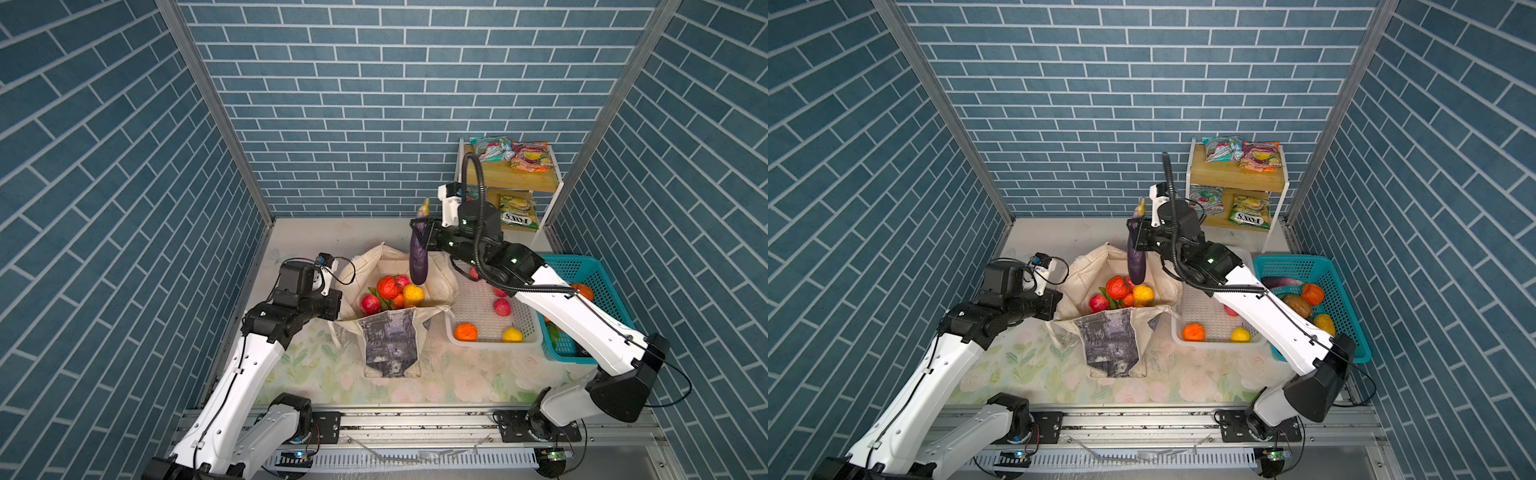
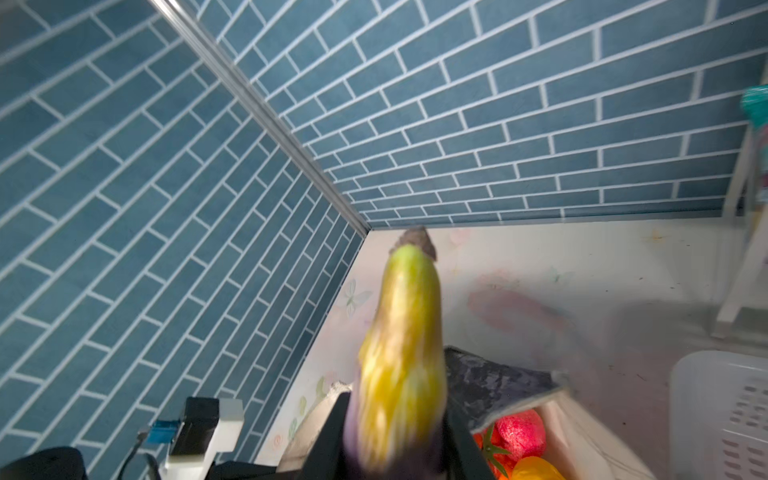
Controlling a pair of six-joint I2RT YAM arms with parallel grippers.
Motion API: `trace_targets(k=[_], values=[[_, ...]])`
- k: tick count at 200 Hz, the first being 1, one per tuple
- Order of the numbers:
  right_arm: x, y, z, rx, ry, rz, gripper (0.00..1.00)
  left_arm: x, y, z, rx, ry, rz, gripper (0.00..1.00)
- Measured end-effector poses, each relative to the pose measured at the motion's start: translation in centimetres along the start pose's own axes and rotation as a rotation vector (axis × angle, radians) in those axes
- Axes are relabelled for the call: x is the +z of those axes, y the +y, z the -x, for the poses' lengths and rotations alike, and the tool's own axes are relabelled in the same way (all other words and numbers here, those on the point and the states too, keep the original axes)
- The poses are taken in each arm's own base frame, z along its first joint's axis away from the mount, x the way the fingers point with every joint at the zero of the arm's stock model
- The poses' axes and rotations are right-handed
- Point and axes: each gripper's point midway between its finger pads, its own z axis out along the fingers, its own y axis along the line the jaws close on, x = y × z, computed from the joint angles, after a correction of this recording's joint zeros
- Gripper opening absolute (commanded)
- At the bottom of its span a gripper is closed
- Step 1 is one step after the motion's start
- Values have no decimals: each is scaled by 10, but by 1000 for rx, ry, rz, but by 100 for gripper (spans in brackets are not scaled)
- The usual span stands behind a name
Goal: Place the food into the grocery bag and tie it
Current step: 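Lift the purple eggplant with the right gripper and carry it over the tote, then lower the eggplant into the tote and open the right gripper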
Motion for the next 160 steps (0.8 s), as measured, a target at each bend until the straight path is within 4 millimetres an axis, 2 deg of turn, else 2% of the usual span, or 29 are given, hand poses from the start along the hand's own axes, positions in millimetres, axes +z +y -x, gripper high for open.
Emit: trace_targets(k=[25, 46, 114, 160], values=[[24, 15, -31, -76, 69, 11, 18, 0, 0, 0, 0, 0, 0, 0], [37, 19, -53, -123, 118, 11, 18, 0, 0, 0, 0, -1, 0, 0], [61, 10, -92, -171, 206, -13, 18, -1, 0, 0, 0, -4, -1, 0], [74, -6, -130, -210, 291, -46, 18, -1, 0, 0, 1, -4, -1, 0]])
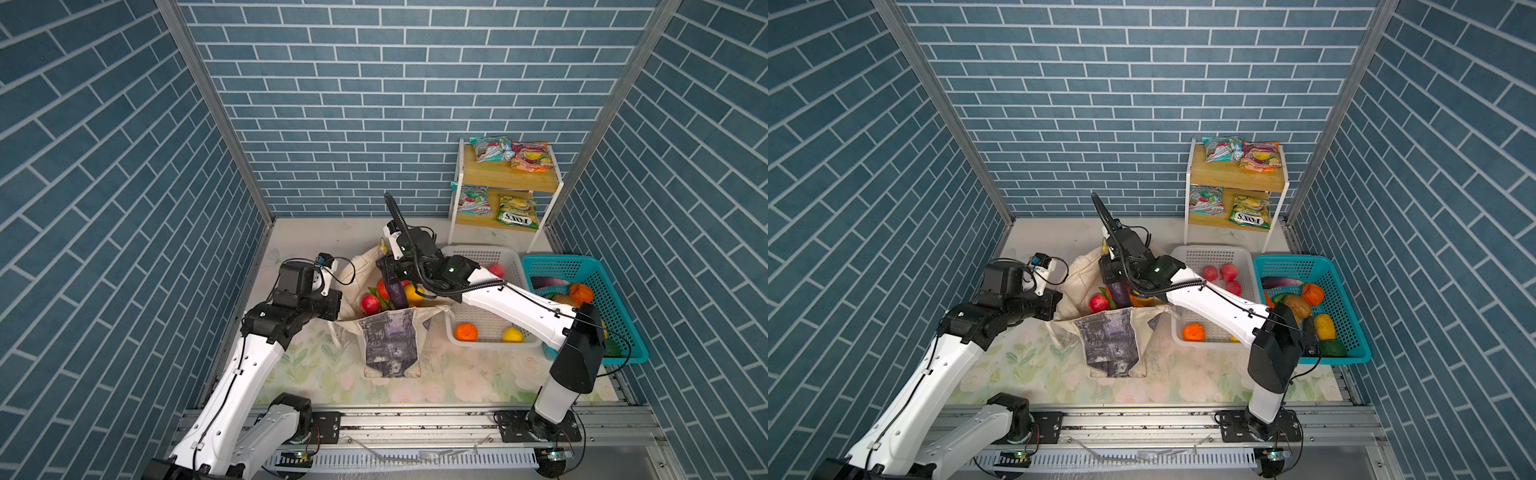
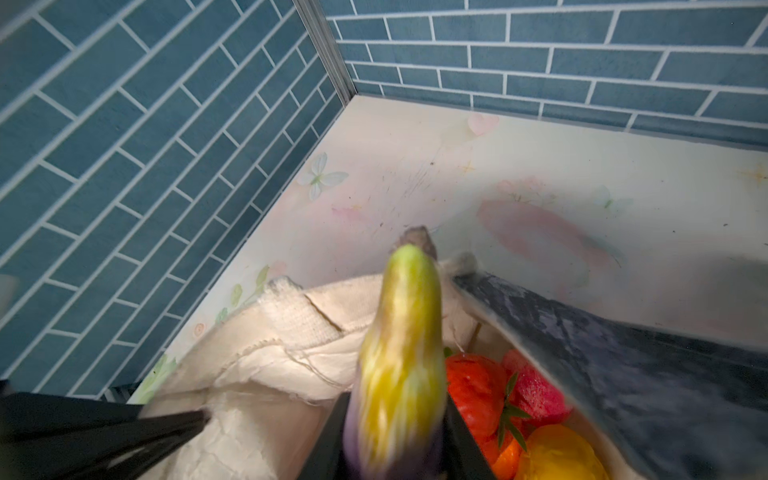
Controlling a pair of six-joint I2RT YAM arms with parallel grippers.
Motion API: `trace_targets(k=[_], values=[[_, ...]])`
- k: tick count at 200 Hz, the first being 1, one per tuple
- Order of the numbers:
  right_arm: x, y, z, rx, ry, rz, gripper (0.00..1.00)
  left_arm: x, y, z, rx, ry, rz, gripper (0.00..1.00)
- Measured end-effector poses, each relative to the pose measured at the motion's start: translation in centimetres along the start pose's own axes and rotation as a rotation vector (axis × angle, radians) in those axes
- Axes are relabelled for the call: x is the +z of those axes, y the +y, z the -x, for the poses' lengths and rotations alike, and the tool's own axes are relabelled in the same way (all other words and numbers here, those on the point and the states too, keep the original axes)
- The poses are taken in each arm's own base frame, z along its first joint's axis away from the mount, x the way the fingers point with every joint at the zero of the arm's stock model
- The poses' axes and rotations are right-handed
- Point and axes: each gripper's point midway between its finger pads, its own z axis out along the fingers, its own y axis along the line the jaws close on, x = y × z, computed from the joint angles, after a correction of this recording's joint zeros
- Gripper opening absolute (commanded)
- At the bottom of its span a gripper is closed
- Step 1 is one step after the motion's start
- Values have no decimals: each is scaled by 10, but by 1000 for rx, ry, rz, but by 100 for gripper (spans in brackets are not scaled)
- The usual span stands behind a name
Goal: Place the food into the grocery bag and tie it
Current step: 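Lower the eggplant into the tote and open the right gripper, then raise the right gripper and move it toward the wooden shelf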
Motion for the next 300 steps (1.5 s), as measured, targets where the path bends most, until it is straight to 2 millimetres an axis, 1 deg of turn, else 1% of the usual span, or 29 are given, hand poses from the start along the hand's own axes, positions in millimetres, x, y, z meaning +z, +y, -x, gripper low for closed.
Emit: trace_targets(k=[17, 41, 67, 91, 112, 125, 126, 129, 133, 134, 137, 138, 140, 187, 207, 222, 234, 254, 275, 300], values=[[7, -5, -14, -4, 34, -14, 20, 0, 0, 0, 0, 0, 0, 0], [15, -11, -27, -8, 62, -30, 21, 0, 0, 0, 0, 0, 0, 0], [23, -17, -41, -25, 93, -48, 25, 0, 0, 0, 0, 0, 0, 0], [32, -24, -59, -33, 136, -69, 28, 0, 0, 0, 0, 0, 0, 0], [35, -27, -66, -39, 151, -77, 32, 0, 0, 0, 0, 0, 0, 0], [35, -27, -66, -42, 151, -78, 40, 0, 0, 0, 0, 0, 0, 0], [35, -27, -66, -43, 151, -78, 43, 0, 0, 0, 0, 0, 0, 0], [35, -27, -66, -43, 151, -78, 55, 0, 0, 0, 0, 0, 0, 0], [35, -28, -66, -47, 151, -80, 67, 0, 0, 0, 0, 0, 0, 0], [35, -28, -66, -50, 151, -80, 72, 0, 0, 0, 0, 0, 0, 0], [35, -28, -66, -48, 151, -81, 92, 0, 0, 0, 0, 0, 0, 0], [35, -28, -66, -46, 151, -82, 95, 0, 0, 0, 0, 0, 0, 0], [35, -28, -66, -50, 151, -81, 98, 0, 0, 0, 0, 0, 0, 0], [35, -31, -64, -89, 147, -94, 99, 0, 0, 0, 0, 0, 0, 0], [31, -31, -62, -97, 142, -96, 99, 0, 0, 0, -1, 1, 0, 0], [22, -30, -56, -110, 130, -97, 99, 0, 0, 0, 0, 0, -2, 0], [10, -29, -47, -121, 110, -99, 99, 0, -1, 0, 0, 1, -3, 0], [-19, -27, -23, -151, 44, -102, 99, 0, -1, 0, 0, 1, -3, 0], [-62, -25, 12, -191, -74, -119, 99, 0, -1, 0, 0, 1, -3, 0], [-120, -33, 54, -247, -240, -195, 99, 0, -1, 0, 0, 1, -3, 0]])
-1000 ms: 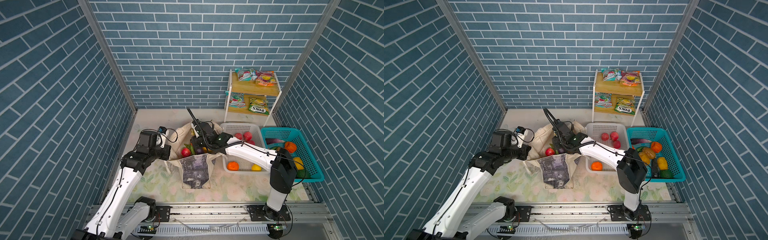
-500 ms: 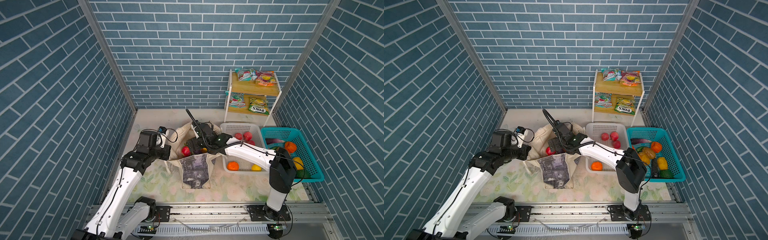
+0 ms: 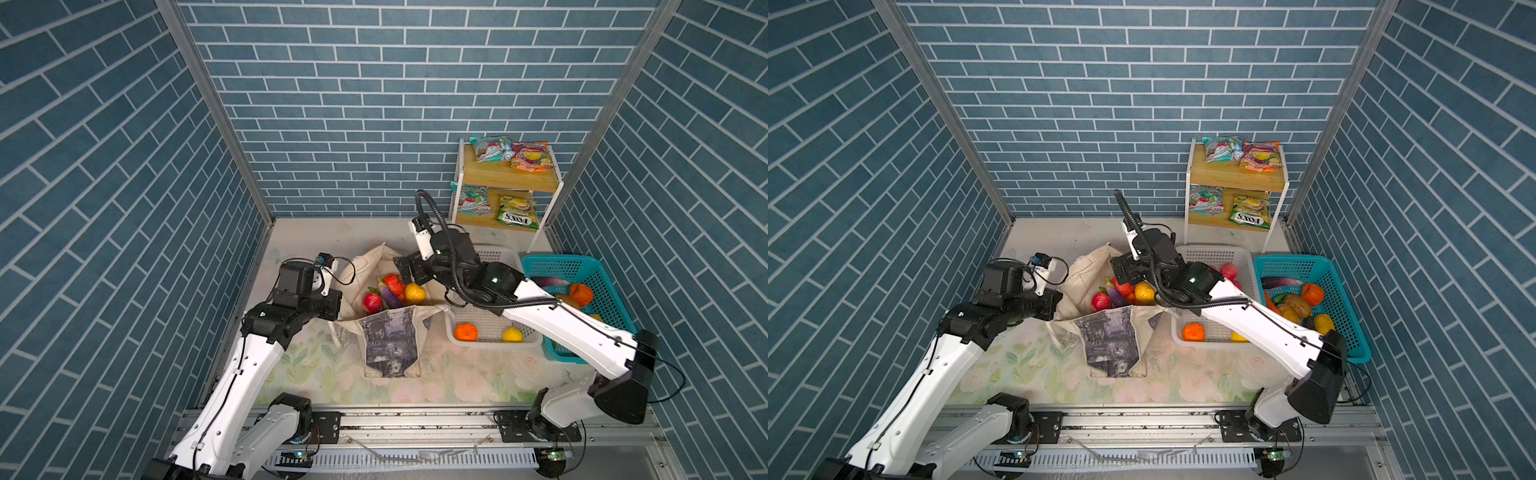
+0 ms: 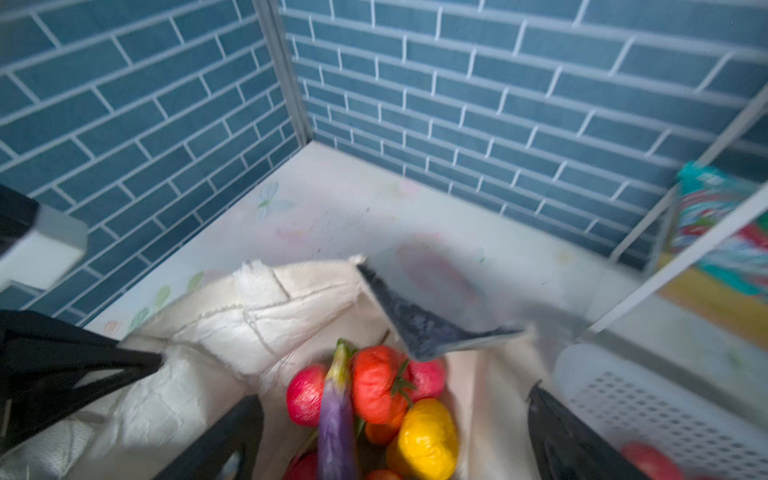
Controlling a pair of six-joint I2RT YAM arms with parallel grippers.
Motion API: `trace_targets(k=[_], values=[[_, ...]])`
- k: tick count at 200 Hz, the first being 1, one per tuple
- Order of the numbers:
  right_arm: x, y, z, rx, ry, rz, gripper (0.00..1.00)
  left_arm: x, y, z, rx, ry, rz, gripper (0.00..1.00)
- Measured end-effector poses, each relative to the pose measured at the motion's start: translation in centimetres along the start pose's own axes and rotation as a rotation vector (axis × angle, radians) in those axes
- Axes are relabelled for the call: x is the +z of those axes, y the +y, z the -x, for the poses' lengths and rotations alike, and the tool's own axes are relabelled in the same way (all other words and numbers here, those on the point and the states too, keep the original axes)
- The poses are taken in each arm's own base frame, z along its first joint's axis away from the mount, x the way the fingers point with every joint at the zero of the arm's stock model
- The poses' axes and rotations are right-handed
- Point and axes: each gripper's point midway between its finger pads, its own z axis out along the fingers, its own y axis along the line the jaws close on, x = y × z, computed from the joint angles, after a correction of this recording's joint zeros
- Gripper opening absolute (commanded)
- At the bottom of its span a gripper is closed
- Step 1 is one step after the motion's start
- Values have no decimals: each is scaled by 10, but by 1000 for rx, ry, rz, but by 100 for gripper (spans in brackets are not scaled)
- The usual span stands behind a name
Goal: Place the food into the grocery bag and tie it
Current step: 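Raise the right gripper and move it toward the wooden shelf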
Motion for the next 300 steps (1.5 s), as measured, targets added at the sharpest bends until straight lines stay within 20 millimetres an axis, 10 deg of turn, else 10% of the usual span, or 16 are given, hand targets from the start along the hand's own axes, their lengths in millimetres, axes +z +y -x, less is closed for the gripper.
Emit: trace_targets(k=[41, 90, 141, 300], values=[[-57, -68, 25, -23, -175, -219, 97, 0, 0, 0, 0, 0, 0, 0], [-110, -217, 36, 240, -211, -579, 92, 0, 0, 0, 0, -1, 0, 0], [-150, -286, 58, 498, -304, -661, 83, -2, -1, 1, 1, -6, -3, 0], [11, -339, 82, 979, -236, -341, 71, -3, -3, 1, -2, -11, -12, 0]])
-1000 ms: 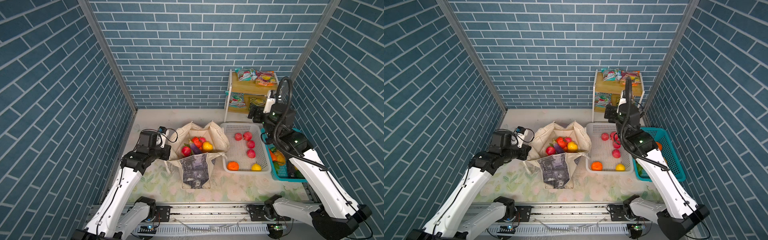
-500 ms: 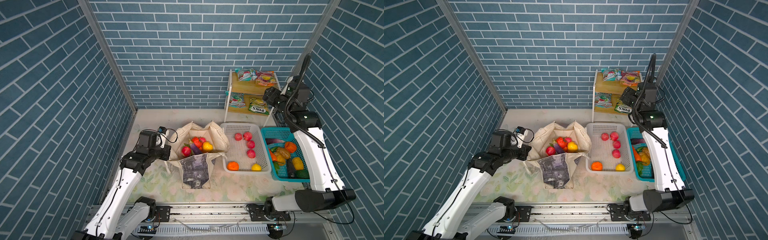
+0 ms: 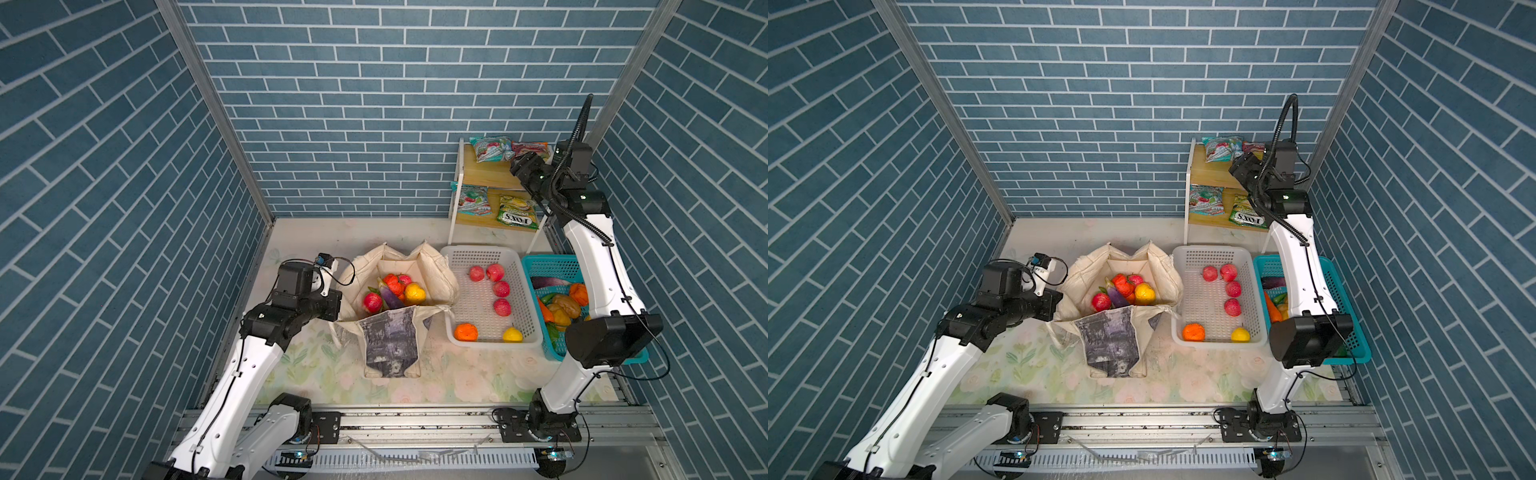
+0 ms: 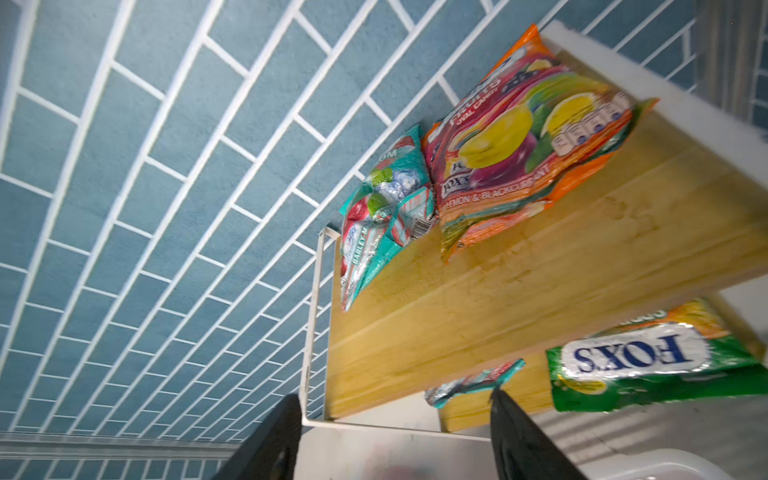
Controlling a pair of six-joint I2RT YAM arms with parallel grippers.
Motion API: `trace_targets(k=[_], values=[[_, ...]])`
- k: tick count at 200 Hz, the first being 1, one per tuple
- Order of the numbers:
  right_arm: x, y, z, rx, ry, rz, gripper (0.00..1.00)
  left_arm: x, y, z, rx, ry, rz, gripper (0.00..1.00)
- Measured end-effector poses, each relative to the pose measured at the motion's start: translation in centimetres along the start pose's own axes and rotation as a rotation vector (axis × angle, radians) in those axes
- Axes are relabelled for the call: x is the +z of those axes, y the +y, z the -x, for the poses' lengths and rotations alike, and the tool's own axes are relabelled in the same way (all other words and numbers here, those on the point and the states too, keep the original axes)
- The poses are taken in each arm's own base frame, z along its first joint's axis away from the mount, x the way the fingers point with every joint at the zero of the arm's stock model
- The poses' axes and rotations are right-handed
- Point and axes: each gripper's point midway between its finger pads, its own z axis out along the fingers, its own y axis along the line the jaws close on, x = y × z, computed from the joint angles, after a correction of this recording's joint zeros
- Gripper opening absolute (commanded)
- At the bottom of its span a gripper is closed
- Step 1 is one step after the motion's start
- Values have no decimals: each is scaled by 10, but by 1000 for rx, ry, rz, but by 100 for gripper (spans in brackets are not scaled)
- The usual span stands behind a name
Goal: Place the food into the grocery bag and tie it
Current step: 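Raise the right gripper and move it toward the wooden shelf, then grasp the teal Fox's Mint Blossom candy bag on the shelf with the right gripper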
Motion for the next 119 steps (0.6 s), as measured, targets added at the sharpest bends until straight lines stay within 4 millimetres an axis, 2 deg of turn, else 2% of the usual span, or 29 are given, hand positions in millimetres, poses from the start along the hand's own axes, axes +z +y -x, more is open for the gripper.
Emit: trace_targets(k=[28, 70, 119], values=[[28, 7, -1, 91, 19, 39, 70, -1, 0, 0, 0, -2, 0, 0], [67, 5, -7, 198, 42, 50, 70, -1, 0, 0, 0, -2, 0, 0], [91, 5, -12, 264, 48, 61, 65, -1, 0, 0, 0, -2, 0, 0]])
